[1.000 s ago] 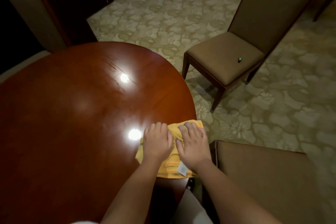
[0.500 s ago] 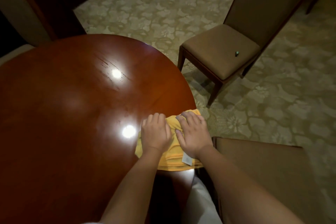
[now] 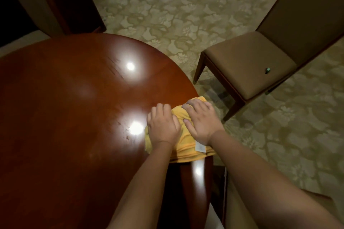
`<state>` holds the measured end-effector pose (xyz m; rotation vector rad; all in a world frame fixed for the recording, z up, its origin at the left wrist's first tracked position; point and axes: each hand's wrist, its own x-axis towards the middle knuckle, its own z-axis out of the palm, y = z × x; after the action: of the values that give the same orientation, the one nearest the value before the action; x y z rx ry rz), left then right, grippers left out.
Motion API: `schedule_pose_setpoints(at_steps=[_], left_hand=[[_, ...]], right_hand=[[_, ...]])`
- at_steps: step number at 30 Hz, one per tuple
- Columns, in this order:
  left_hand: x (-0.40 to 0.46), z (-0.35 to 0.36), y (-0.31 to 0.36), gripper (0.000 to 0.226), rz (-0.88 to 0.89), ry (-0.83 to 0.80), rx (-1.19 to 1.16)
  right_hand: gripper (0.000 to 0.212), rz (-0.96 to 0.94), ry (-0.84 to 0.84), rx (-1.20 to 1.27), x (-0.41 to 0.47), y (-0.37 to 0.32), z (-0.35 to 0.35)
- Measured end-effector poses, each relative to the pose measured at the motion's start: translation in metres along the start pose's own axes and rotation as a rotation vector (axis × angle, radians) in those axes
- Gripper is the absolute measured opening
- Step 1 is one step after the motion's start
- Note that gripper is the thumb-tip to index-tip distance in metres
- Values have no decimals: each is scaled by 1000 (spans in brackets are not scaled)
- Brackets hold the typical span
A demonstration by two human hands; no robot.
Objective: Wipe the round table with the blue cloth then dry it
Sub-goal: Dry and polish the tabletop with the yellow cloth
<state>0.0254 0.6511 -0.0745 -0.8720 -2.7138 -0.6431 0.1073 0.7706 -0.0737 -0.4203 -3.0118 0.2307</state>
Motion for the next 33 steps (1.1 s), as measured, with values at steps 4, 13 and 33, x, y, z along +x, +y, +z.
schedule_pose_setpoints(at_steps=[4, 13, 33], left_hand=[[35, 13, 3, 20, -72, 31, 35], [37, 7, -1, 21, -22, 1, 23], [-14, -19, -31, 16, 160, 16, 41]], right_hand=[[49, -78, 27, -2, 46, 19, 0], [48, -23, 32, 2, 44, 12, -2], [45, -21, 56, -9, -8, -32, 3]])
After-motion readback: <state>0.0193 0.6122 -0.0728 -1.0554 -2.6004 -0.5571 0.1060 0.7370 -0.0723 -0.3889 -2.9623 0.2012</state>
